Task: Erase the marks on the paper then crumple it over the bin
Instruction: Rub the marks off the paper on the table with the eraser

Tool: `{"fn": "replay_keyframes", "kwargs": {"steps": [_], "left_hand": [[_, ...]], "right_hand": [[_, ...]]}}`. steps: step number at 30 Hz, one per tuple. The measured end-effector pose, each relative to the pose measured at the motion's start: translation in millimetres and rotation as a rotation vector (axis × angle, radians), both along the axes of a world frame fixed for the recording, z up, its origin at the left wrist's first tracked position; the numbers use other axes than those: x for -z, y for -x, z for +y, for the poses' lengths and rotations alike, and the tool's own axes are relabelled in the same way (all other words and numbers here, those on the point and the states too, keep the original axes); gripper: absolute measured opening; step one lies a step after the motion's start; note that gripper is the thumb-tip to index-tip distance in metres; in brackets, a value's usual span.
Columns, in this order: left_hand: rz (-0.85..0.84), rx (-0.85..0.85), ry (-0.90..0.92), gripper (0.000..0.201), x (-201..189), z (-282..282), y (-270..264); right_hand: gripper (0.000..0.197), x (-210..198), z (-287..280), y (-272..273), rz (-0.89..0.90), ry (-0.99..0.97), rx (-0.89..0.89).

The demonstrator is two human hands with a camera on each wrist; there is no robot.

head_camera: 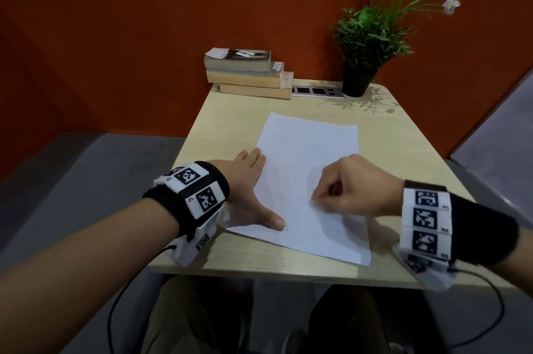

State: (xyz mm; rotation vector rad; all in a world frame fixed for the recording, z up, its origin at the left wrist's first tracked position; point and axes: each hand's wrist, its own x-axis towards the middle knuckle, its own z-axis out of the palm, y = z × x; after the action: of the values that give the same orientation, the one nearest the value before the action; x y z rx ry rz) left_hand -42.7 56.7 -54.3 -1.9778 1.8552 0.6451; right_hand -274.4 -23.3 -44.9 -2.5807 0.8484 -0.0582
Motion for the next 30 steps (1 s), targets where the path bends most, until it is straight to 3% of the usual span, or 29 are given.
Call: {"fn": "replay_keyframes", "kwargs": {"steps": [6, 8, 12, 21, 24, 27, 30], "left_hand": [[-0.009, -0.008, 0.003, 0.152, -2.7, 1.7, 3.5], [-0.009, -0.01, 0.001, 0.154, -4.1, 0.6, 3.1], [-0.003, -0.013, -0.014, 0.157, -3.3, -0.5, 0.9], [-0.028, -0.014, -0.004, 0.151, -8.3, 1.0, 9.1], [-0.025, -0.019, 0.001, 0.151, -8.8, 1.3, 8.5], [-0.029, -0.021, 0.021, 0.151, -7.3, 2.2, 9.6], [-0.01, -0.024, 0.01, 0.152, -5.5, 1.2, 9.2]], "right_hand": [[0.009, -5.4, -52.8, 8.0, 0.028, 0.163, 0.232], [0.007, -8.2, -42.8, 8.0, 0.006, 0.11, 0.205], [0.004, -1.8, 0.7, 9.7, 0.009, -0.015, -0.04], [0.009, -4.7, -47.5, 10.4, 0.064, 0.165, 0.2], [0.01, -6.4, -21.8, -11.7, -0.022, 0.098, 0.118], [0.007, -4.2, 6.0, -34.8, 0.001, 0.019, -0.033], [0.008, -4.1, -14.2, -38.2, 0.077, 0.022, -0.009]]}}
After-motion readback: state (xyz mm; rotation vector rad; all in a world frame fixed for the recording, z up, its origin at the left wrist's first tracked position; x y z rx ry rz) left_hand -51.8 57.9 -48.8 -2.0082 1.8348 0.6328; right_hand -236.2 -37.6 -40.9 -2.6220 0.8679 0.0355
